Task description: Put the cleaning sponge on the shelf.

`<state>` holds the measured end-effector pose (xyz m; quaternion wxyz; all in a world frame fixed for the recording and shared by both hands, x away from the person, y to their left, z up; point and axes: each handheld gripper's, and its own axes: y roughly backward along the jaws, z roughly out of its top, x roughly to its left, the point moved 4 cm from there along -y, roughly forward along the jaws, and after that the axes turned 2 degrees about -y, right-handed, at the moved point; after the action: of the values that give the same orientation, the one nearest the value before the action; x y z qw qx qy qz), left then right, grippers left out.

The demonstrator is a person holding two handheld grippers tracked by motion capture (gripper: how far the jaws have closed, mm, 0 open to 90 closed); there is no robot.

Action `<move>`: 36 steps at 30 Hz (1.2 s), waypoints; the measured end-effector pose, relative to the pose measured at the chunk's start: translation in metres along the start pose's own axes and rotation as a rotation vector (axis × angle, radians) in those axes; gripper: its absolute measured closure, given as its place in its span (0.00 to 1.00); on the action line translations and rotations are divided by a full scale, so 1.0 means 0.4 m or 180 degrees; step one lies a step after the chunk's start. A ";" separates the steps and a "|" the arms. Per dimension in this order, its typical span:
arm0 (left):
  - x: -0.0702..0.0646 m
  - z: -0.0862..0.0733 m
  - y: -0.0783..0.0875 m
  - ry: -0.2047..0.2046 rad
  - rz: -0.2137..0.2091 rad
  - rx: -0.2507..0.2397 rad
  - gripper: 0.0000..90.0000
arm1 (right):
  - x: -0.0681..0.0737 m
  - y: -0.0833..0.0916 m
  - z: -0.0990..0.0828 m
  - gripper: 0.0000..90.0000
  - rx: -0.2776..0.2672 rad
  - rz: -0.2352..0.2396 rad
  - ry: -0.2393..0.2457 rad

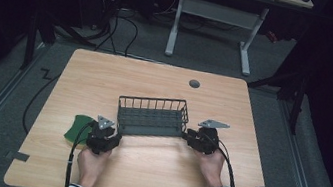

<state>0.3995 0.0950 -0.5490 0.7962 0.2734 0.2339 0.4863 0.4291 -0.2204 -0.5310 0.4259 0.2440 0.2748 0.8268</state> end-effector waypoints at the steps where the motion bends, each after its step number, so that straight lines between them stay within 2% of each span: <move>1: 0.001 0.001 -0.002 0.0009 0.0001 -0.0009 0.74 | 0.002 -0.004 0.003 0.75 -0.0017 -0.0011 0.0025; 3: 0.003 0.001 -0.008 0.0047 -0.0030 0.0003 0.80 | 0.005 -0.007 0.010 0.80 -0.0054 -0.0032 0.0086; 4: 0.003 0.001 -0.010 0.0055 -0.0041 0.0009 0.80 | 0.005 -0.007 0.010 0.80 -0.0054 -0.0032 0.0086; 7: -0.005 0.010 -0.012 -0.0061 -0.0015 0.0074 0.85 | 0.004 -0.014 0.012 0.85 -0.0007 -0.0025 0.0072; 13: -0.007 0.042 -0.002 -0.0095 0.0037 0.0082 0.94 | -0.006 -0.026 0.013 0.94 0.0001 -0.0023 0.0078; 15: -0.012 0.047 -0.005 -0.0168 0.0073 0.0125 0.95 | -0.006 -0.025 0.013 0.94 0.0004 -0.0041 0.0092; 18: -0.015 0.056 -0.010 -0.0157 0.0039 0.0163 0.95 | -0.010 -0.021 0.012 0.95 0.0005 -0.0095 0.0135; 22: -0.023 0.076 -0.022 -0.0198 -0.0004 0.0229 0.96 | -0.022 -0.014 0.013 0.95 -0.0020 -0.0133 0.0100; 24: -0.027 0.087 -0.034 -0.0270 -0.0002 0.0287 0.96 | -0.030 -0.011 0.012 0.95 -0.0017 -0.0155 0.0061; 26: -0.029 0.098 -0.048 -0.0260 -0.0048 0.0305 0.96 | -0.040 -0.010 0.010 0.95 -0.0012 -0.0188 0.0043; 29: -0.038 0.120 -0.067 -0.0351 -0.0052 0.0366 0.96 | -0.056 -0.007 0.010 0.95 -0.0018 -0.0217 -0.0021; 34: -0.043 0.160 -0.105 -0.0308 -0.0091 0.0410 0.96 | -0.094 -0.006 0.020 0.95 -0.0064 -0.0327 -0.0176; 36: -0.045 0.175 -0.121 -0.0293 -0.0104 0.0415 0.96 | -0.098 -0.007 0.023 0.95 -0.0063 -0.0351 -0.0184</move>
<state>0.4680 0.0461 -0.5273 0.7945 0.3428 0.2328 0.4439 0.4567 -0.2497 -0.5327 0.4810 0.2481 0.2673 0.7973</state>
